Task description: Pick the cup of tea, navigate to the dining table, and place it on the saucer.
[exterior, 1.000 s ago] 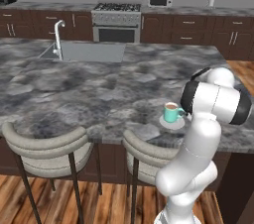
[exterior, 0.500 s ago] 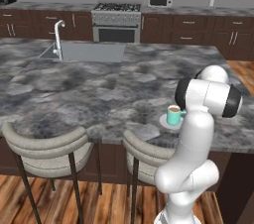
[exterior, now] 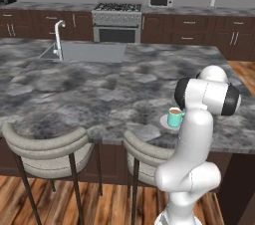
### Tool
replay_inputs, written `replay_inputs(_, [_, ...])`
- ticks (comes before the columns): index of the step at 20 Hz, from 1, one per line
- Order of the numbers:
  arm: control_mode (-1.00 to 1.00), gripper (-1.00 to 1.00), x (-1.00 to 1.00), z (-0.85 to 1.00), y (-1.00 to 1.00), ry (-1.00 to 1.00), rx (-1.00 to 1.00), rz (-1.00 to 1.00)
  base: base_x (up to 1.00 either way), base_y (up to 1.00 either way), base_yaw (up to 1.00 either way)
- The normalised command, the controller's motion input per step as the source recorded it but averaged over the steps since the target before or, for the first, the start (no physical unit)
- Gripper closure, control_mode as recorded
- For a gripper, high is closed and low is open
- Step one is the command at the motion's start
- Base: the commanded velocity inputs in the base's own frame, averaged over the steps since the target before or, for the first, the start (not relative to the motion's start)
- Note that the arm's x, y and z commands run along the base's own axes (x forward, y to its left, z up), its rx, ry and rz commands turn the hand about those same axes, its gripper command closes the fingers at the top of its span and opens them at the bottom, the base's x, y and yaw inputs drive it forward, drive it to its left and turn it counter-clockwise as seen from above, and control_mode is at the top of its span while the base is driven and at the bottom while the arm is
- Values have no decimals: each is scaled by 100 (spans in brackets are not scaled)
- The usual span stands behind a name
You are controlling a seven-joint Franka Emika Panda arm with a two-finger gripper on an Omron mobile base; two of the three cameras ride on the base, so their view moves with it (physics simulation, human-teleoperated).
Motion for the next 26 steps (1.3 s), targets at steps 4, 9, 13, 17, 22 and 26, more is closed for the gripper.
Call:
replay_inputs(4, [-100,100,0,0,0,0,0,0,0,0,0])
replay_inputs(9, [-100,-100,0,0,0,0,0,0,0,0,0])
replay_inputs(13, [-100,-100,0,0,0,0,0,0,0,0,0])
replay_inputs(17, [-100,-100,0,0,0,0,0,0,0,0,0])
replay_inputs(22, [-100,-100,-11,17,-4,-1,3,1,0,0,0])
replay_inputs(26, [-100,-100,-33,66,-3,-5,13,0,0,0,0])
